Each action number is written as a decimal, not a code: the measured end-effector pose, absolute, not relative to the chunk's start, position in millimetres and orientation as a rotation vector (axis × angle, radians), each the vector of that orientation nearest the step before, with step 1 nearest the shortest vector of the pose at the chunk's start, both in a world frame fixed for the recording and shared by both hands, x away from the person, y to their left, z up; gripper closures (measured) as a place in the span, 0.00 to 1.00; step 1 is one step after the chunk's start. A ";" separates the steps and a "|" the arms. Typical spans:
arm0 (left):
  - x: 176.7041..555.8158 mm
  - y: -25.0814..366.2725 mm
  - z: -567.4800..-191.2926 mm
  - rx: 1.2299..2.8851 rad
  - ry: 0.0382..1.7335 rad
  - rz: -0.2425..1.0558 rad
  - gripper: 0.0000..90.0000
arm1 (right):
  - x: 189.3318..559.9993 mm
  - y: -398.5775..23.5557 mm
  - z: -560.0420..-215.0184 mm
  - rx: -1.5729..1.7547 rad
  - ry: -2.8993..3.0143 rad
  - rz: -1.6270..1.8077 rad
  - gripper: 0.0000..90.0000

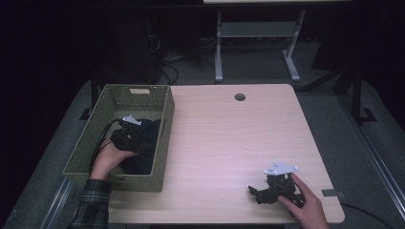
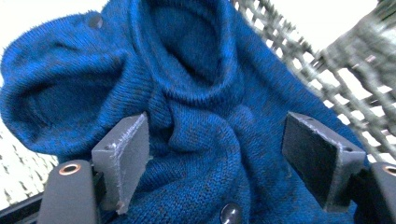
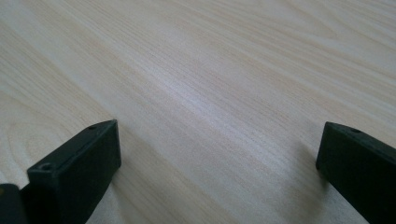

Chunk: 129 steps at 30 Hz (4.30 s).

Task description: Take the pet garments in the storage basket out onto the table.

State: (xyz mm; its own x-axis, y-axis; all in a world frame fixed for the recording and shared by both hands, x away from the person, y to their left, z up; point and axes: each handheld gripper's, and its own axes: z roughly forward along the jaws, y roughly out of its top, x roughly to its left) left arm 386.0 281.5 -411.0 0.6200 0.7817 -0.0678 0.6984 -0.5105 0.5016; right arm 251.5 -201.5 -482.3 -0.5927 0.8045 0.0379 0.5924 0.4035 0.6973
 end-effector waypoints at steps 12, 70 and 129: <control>387.5 279.0 -421.2 2.428 1.205 0.148 0.40 | 251.6 -201.5 -482.4 1.213 2.360 0.987 0.00; 343.9 310.5 -291.6 1.735 0.882 0.370 0.86 | 252.7 -201.5 -482.5 1.208 2.366 0.991 0.00; 359.6 132.1 -300.2 1.851 0.575 0.178 0.87 | 252.7 -201.5 -482.4 1.208 2.365 0.991 0.00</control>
State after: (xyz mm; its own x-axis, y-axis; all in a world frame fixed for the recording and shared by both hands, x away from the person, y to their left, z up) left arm 359.6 132.1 -300.2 0.8691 0.4692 -0.1565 0.2994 -0.2471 0.9216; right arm 252.7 -201.5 -482.4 -0.5984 0.8002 0.0390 0.5892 0.4066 0.6982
